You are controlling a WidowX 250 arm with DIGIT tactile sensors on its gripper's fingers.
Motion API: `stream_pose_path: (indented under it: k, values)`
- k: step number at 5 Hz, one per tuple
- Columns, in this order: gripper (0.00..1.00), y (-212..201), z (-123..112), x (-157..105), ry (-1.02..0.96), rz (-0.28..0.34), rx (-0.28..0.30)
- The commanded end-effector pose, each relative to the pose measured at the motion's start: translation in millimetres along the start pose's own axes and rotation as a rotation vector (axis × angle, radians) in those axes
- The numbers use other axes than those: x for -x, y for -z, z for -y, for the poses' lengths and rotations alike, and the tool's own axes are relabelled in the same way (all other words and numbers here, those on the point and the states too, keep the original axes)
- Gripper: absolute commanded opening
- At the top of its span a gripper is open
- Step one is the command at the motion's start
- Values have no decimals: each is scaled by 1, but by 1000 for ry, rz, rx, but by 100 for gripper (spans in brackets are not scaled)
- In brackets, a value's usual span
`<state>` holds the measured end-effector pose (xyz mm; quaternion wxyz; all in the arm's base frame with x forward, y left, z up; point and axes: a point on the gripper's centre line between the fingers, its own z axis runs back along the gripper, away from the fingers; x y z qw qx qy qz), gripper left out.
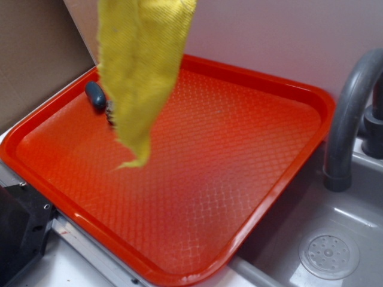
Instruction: Grab the yellow cloth.
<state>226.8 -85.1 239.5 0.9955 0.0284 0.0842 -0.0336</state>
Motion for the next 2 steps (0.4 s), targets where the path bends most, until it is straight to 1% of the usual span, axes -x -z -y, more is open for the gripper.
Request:
stream_pose_path:
  k: [1, 2]
  values:
    - [0, 0, -26, -18, -19, 33, 73]
    - [0, 0, -25, -18, -16, 54, 69]
